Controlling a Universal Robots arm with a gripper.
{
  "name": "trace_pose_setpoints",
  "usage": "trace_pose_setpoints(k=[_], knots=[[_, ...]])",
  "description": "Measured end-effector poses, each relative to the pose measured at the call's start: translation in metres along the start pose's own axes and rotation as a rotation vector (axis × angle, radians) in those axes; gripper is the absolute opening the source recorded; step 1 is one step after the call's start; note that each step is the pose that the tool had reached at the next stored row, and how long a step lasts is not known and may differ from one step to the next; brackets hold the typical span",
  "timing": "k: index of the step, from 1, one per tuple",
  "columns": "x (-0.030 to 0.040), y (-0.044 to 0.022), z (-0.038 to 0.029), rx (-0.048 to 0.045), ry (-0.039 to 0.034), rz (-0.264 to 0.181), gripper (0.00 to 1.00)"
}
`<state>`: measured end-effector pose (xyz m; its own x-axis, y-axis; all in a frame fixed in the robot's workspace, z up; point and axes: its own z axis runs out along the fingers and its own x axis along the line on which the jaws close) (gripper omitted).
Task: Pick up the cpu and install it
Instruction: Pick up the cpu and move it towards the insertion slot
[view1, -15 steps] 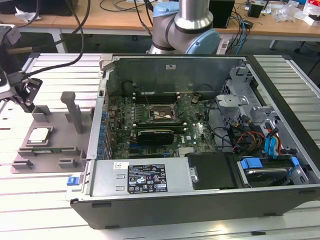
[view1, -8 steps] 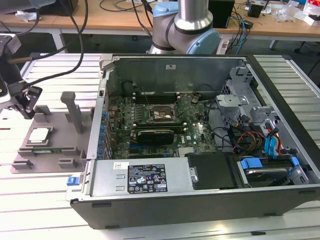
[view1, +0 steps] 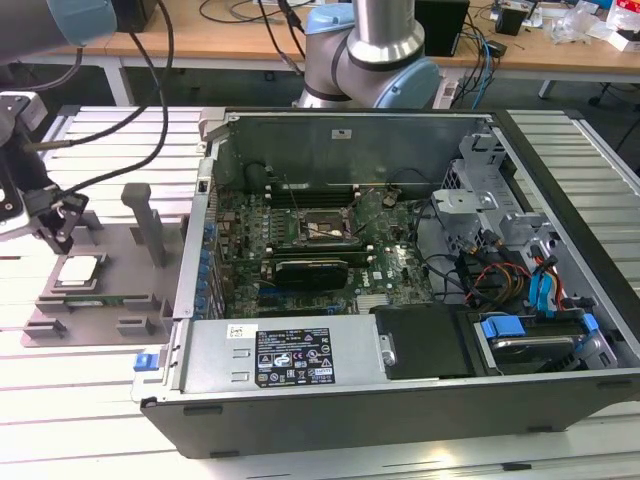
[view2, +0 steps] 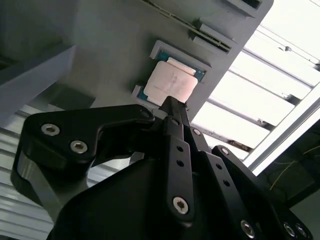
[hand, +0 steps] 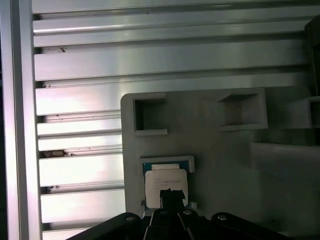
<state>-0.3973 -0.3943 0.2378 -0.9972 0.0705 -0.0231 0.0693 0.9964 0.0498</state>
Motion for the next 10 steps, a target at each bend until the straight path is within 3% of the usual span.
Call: trace_pose_setpoints(k=[6, 10], knots=[[0.0000, -0.0067, 0.0157, -0.0009, 0.0002, -0.003, 0.11], [0.0000, -0.0071, 0.0227, -0.0023, 0.0019, -0.052, 0.11]])
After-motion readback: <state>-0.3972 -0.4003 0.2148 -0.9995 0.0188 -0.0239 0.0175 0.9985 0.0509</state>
